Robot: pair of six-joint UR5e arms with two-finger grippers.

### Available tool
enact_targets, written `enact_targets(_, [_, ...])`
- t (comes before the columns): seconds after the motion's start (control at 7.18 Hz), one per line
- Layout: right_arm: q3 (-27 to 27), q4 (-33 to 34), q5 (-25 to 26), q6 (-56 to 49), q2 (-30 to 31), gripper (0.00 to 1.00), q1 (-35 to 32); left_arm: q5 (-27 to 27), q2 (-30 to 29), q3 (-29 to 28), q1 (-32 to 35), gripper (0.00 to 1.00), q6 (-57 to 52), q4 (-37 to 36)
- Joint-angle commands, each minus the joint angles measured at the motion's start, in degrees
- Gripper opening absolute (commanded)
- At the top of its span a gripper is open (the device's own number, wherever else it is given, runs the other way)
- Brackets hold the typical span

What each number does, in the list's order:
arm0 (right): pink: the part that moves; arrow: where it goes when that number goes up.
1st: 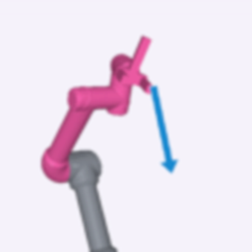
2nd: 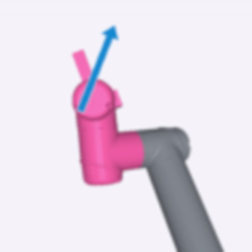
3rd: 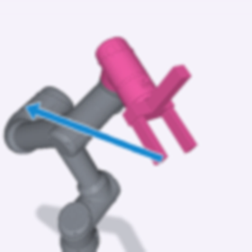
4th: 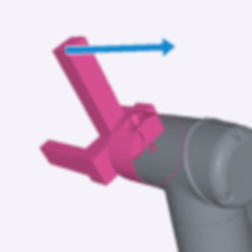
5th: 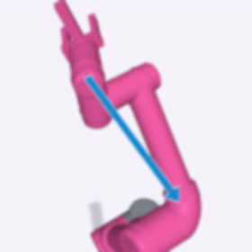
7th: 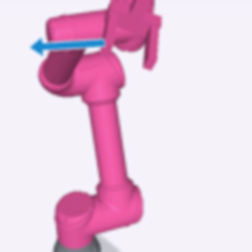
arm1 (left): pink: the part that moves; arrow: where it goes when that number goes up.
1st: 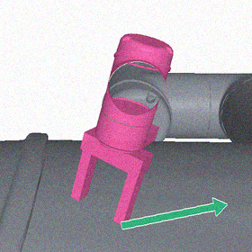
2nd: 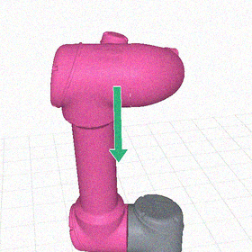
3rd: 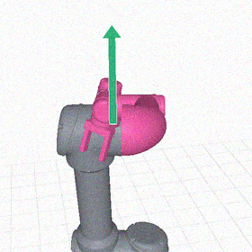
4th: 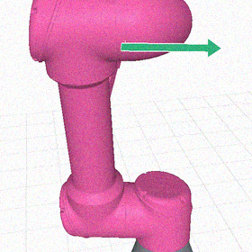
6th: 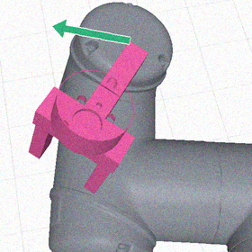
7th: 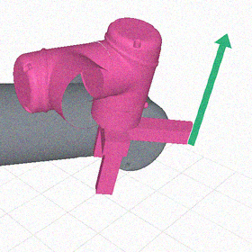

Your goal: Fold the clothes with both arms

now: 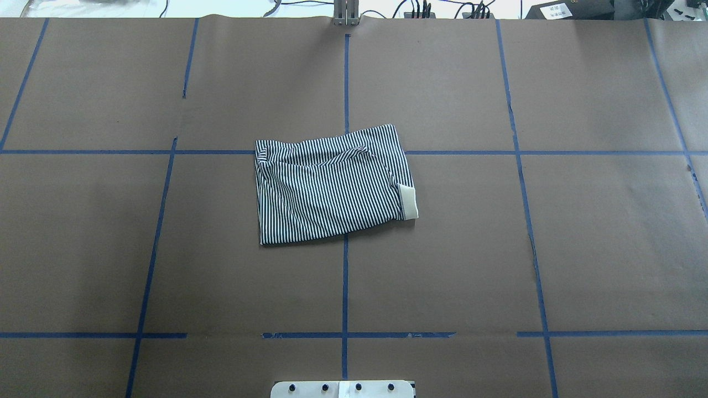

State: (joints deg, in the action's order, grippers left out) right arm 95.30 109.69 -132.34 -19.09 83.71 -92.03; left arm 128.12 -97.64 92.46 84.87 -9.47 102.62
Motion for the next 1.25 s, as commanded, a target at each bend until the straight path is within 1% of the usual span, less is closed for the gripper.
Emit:
enact_targets(0.0, [1.74,-0.53,-1.26,-0.78,4.71,1.0,-0.87,0.99,4.39,-0.08,0.99,1.0,-2.48,2.64])
enact_targets(0.14, [1.73,-3.06,-1.26,-0.6,4.97,1.0,-0.87,0.29,4.31,-1.22,0.91,1.0,-2.31,4.33])
enact_targets(0.56, [2.25,-4.31,-1.34,-0.42,6.12,1.0,-1.22,0.03,5.71,-2.89,1.0,1.0,-2.22,3.82])
enact_targets(0.7, [1.82,-6.23,-1.78,0.18,6.2,1.0,-1.22,0.2,8.41,-2.29,1.08,1.0,-2.22,3.64])
enact_targets(0.84, [1.64,-8.07,-1.87,2.98,6.2,1.0,-1.22,0.29,9.48,-0.98,1.17,1.0,-2.22,2.33])
enact_targets(0.98, [1.64,-8.35,-2.13,5.35,6.2,1.0,-1.22,0.46,8.97,0.6,1.26,1.0,-2.22,-3.33])
enact_targets(1.11, [1.47,-8.36,-4.14,5.46,6.38,1.0,-1.22,0.64,8.7,2.45,1.26,1.0,-2.13,-7.92])
